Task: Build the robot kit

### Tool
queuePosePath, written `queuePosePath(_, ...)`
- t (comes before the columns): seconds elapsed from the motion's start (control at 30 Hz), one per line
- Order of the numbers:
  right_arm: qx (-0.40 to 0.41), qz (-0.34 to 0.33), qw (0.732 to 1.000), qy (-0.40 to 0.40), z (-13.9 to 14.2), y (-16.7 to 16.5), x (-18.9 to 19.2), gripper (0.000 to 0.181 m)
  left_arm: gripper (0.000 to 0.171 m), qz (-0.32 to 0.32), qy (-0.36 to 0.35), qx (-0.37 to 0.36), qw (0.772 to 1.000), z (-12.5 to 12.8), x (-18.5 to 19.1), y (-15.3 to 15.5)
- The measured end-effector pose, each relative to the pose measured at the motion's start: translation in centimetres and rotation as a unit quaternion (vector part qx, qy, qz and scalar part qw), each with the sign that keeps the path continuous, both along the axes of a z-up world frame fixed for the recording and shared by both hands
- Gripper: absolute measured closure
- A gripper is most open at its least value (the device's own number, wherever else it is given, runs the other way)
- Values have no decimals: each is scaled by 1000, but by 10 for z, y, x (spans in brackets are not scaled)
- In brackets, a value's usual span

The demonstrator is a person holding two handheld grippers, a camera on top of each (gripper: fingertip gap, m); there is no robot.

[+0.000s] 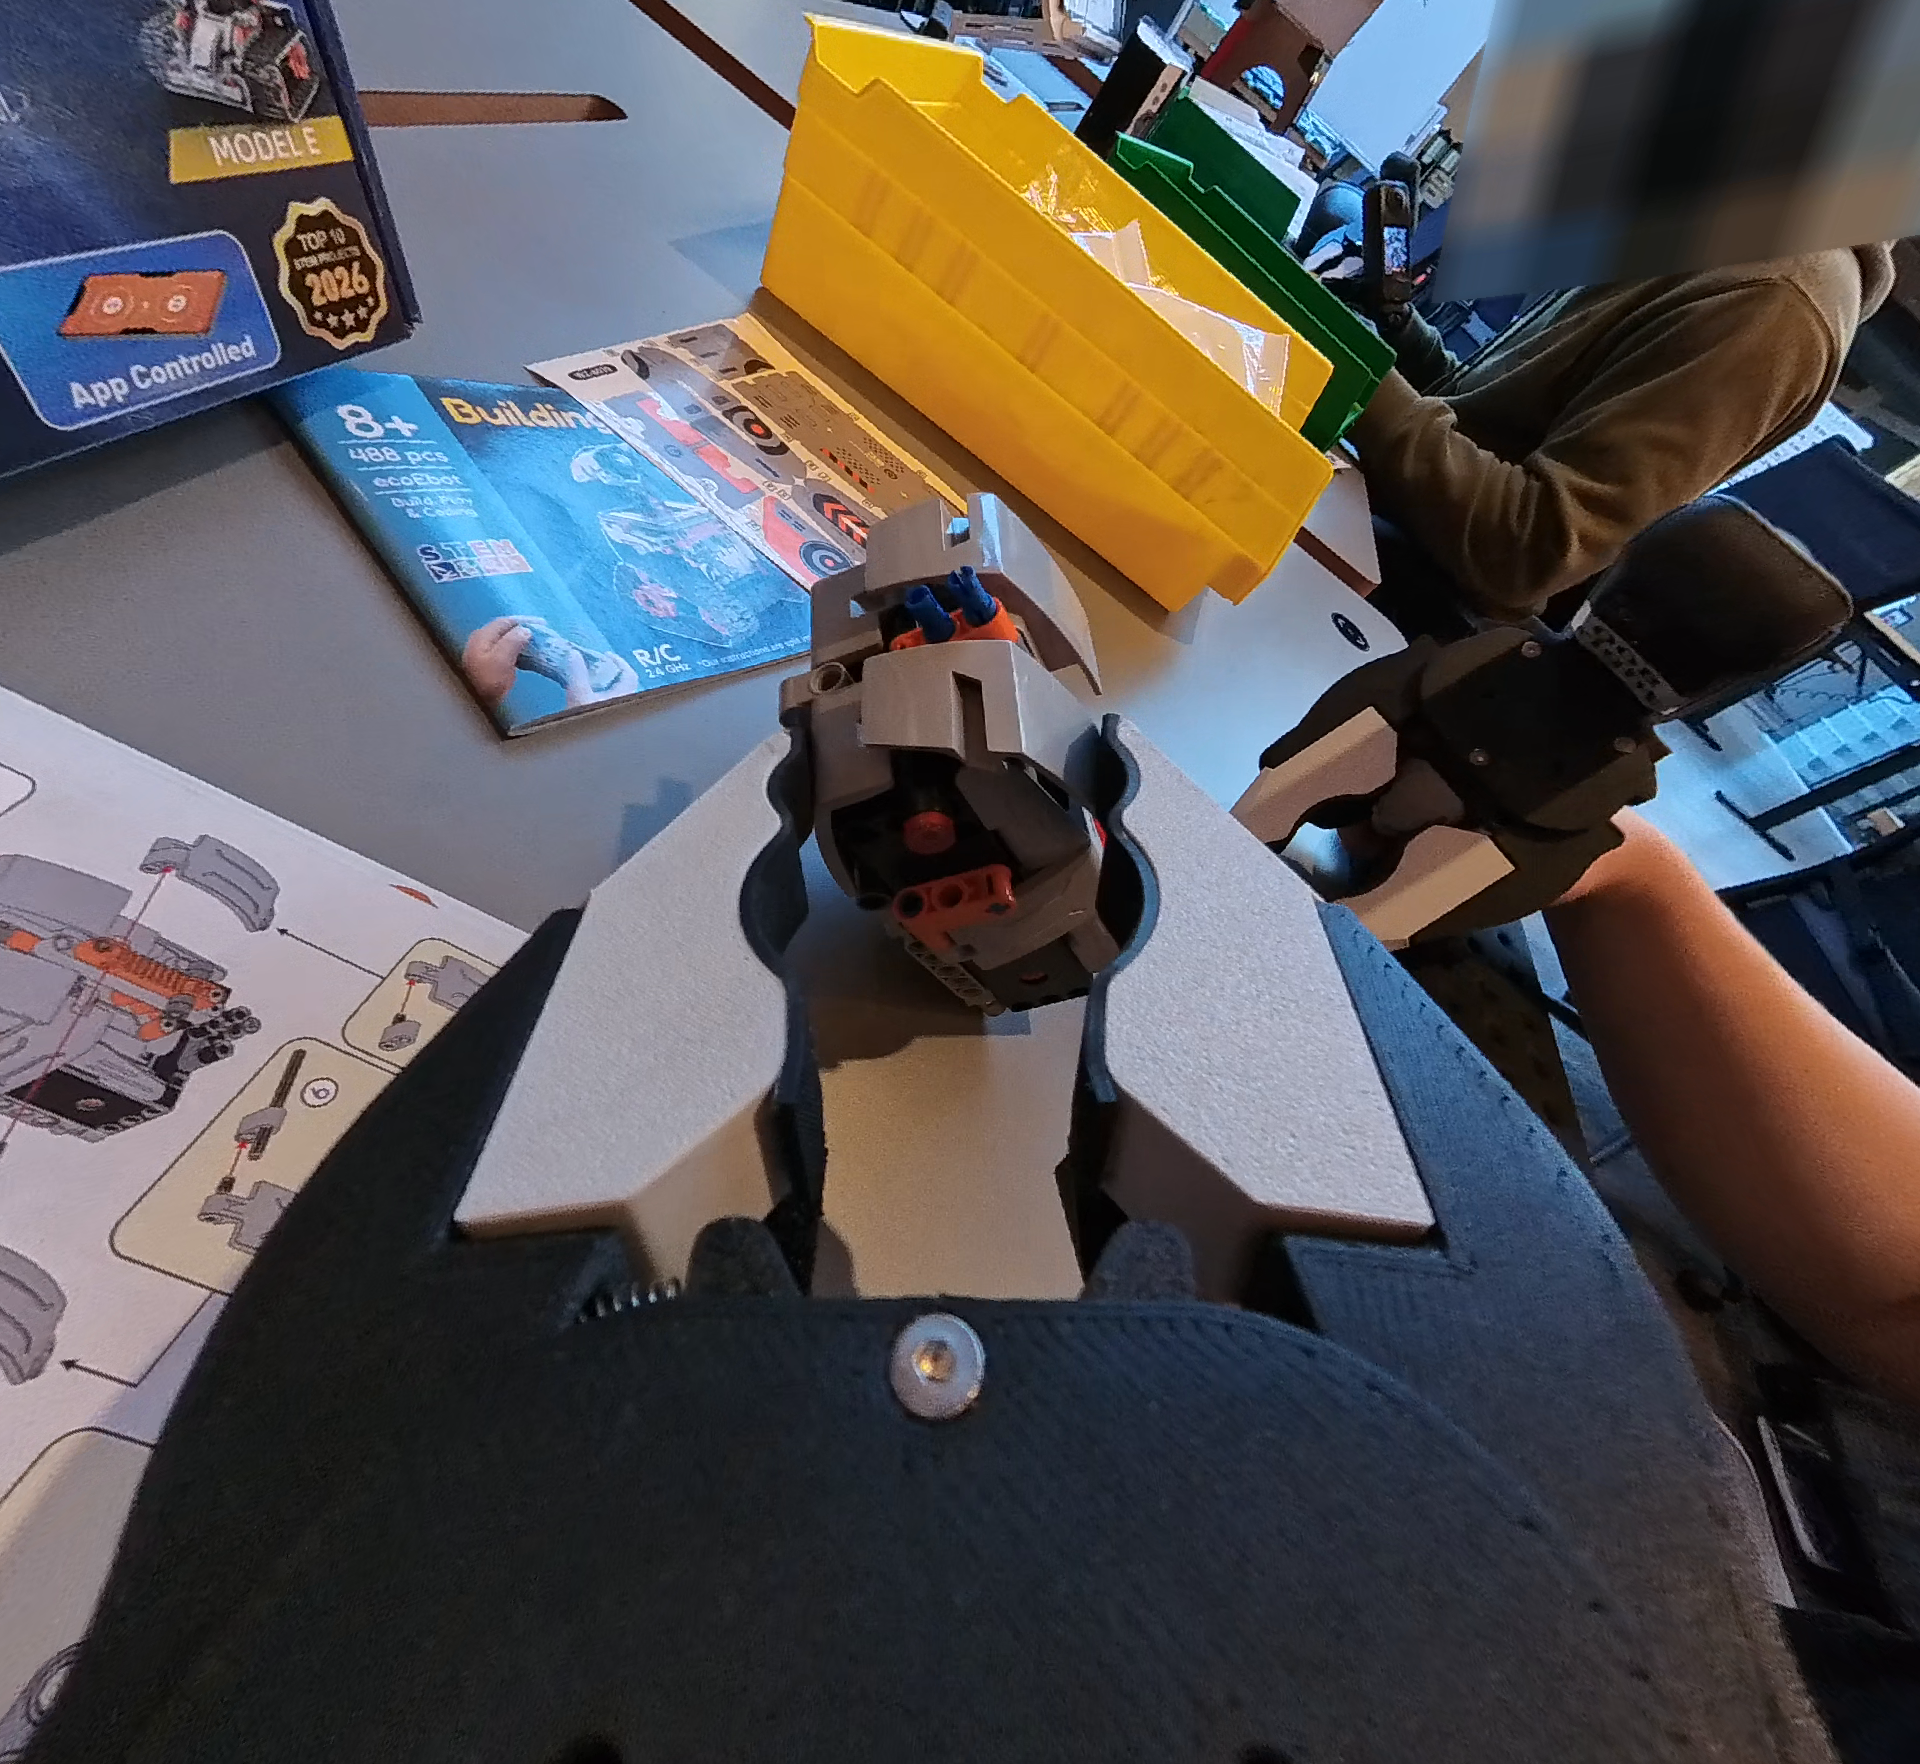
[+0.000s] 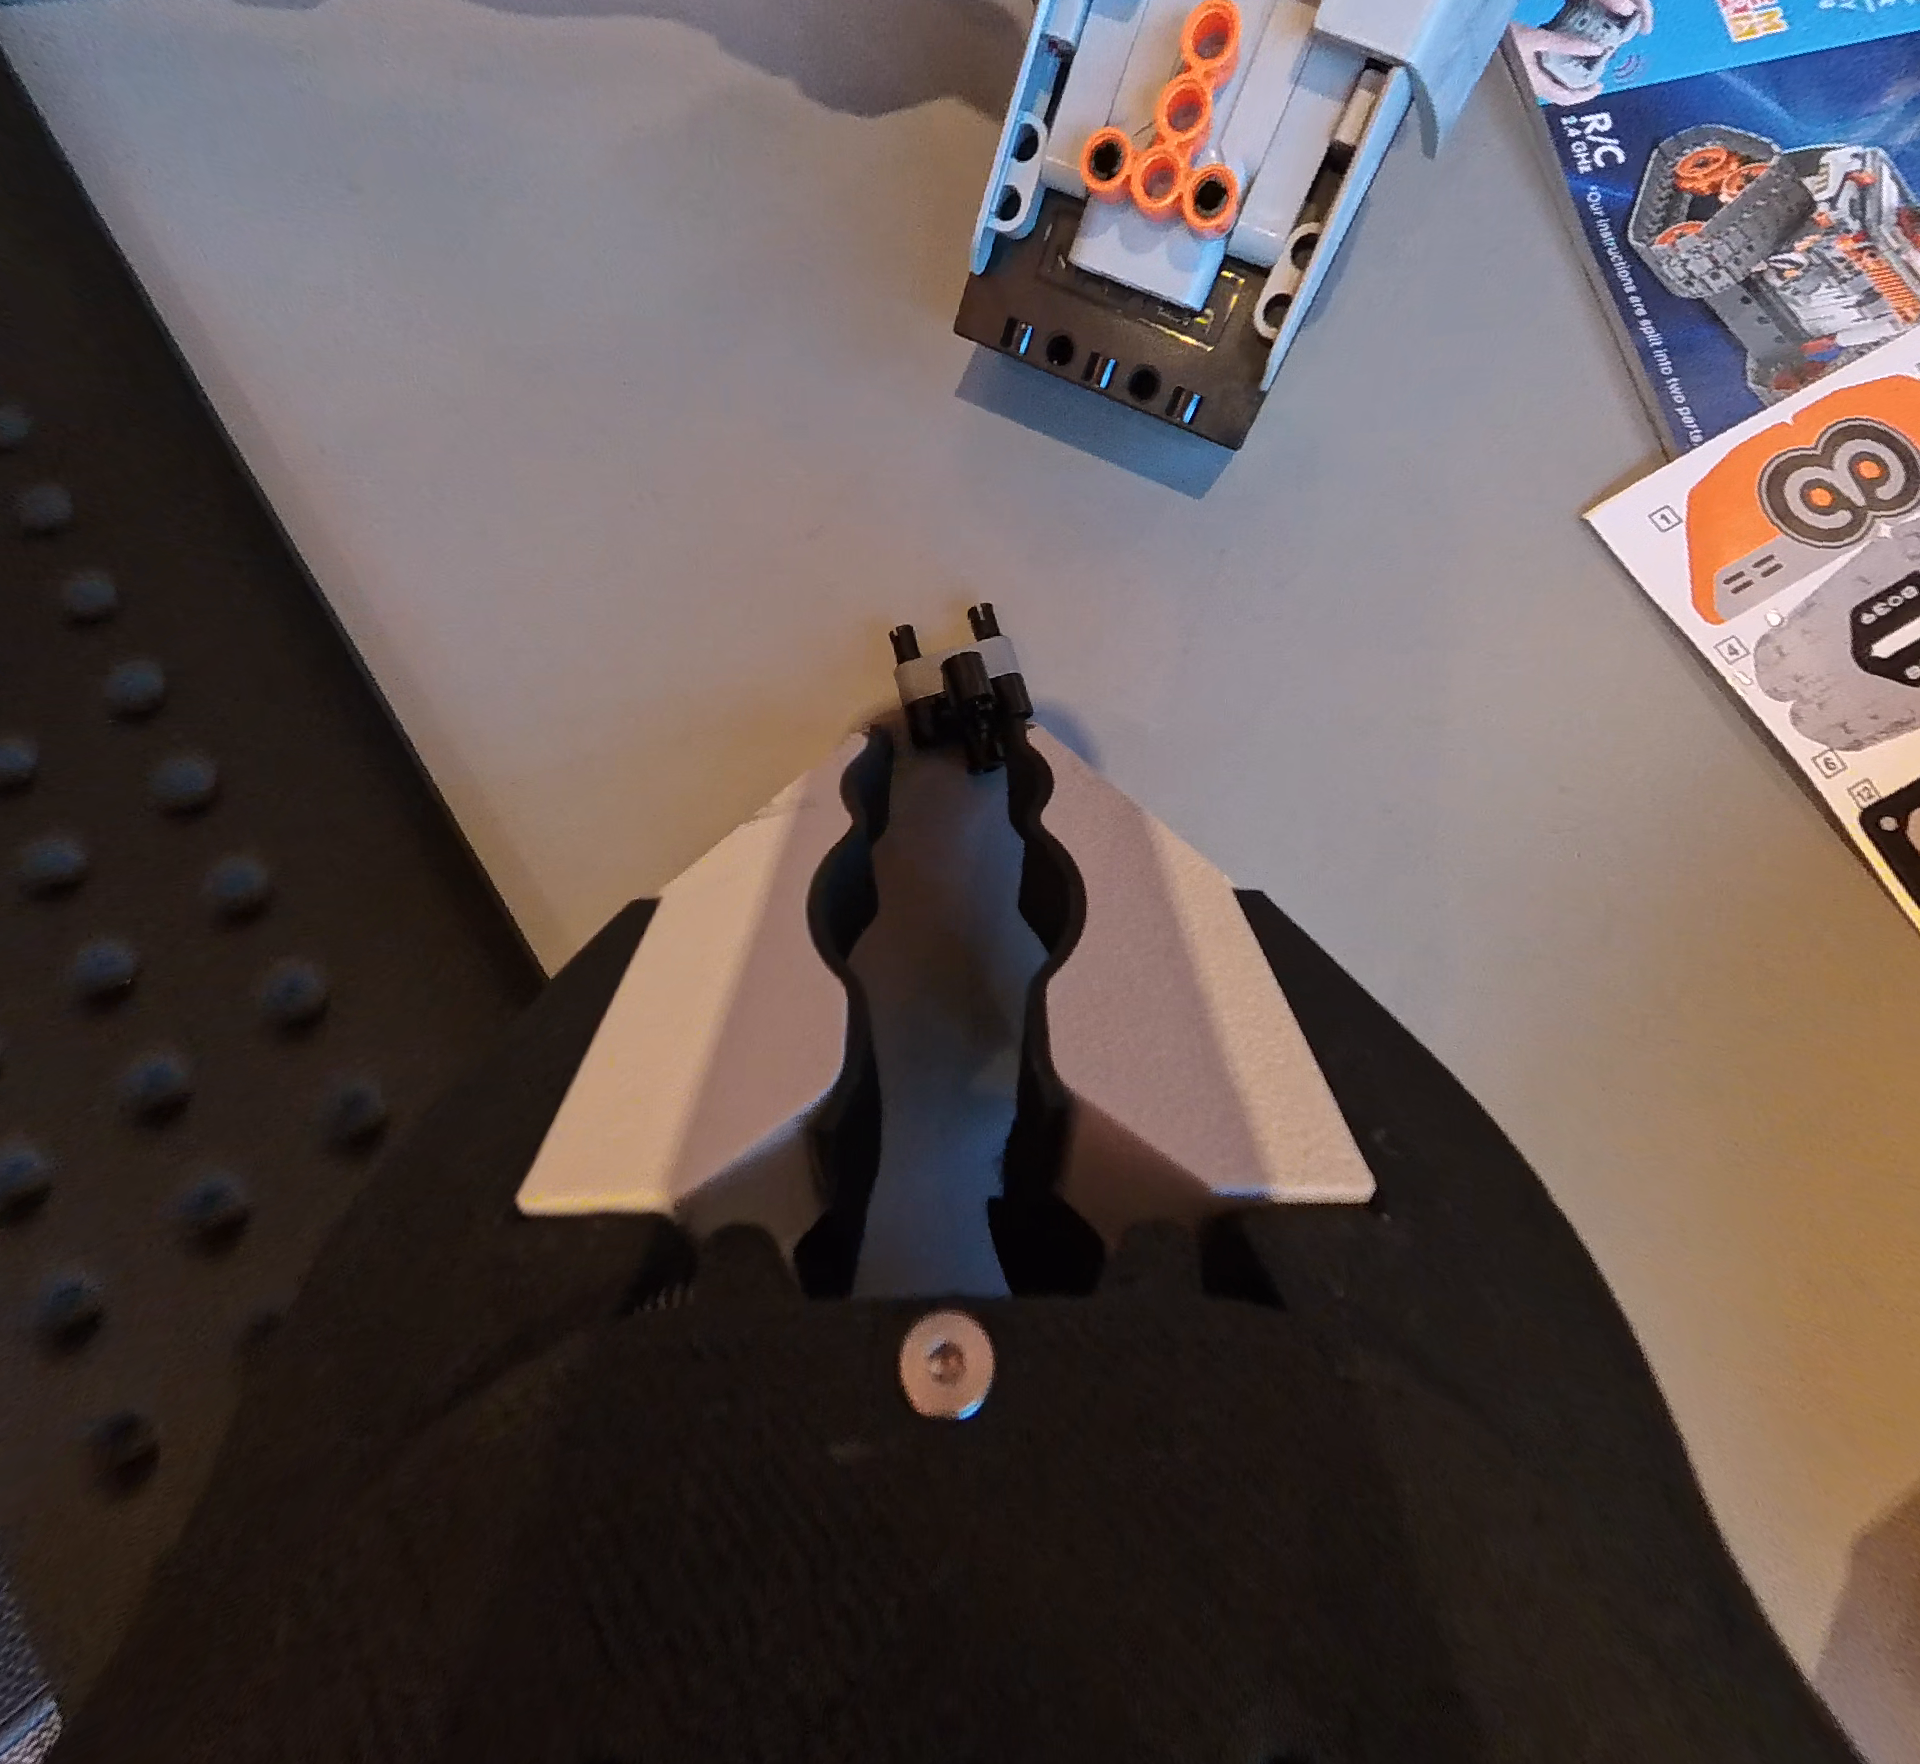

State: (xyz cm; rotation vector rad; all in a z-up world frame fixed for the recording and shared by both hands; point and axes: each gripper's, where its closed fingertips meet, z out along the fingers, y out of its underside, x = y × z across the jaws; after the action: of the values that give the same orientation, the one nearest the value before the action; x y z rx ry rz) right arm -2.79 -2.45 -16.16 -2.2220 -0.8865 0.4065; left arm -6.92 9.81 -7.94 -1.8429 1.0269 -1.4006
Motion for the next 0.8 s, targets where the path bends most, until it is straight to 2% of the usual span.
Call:
queuePosePath(0.3, 13, 7, 1000, 1, 0, 1, -3, 157, 120, -3, 0, -4, 1000, 0, 1, 0)
queuePosePath(0.47, 18, 8, 1000, 1, 0, 2, -3, 165, 120, -4, -1, -8, 1000, -1, 1, 1)
queuePosePath(0.8, 45, -2, 999, -4, 0, 9, -3, 166, 120, -11, 1, -15, 1000, -2, 2, -2)
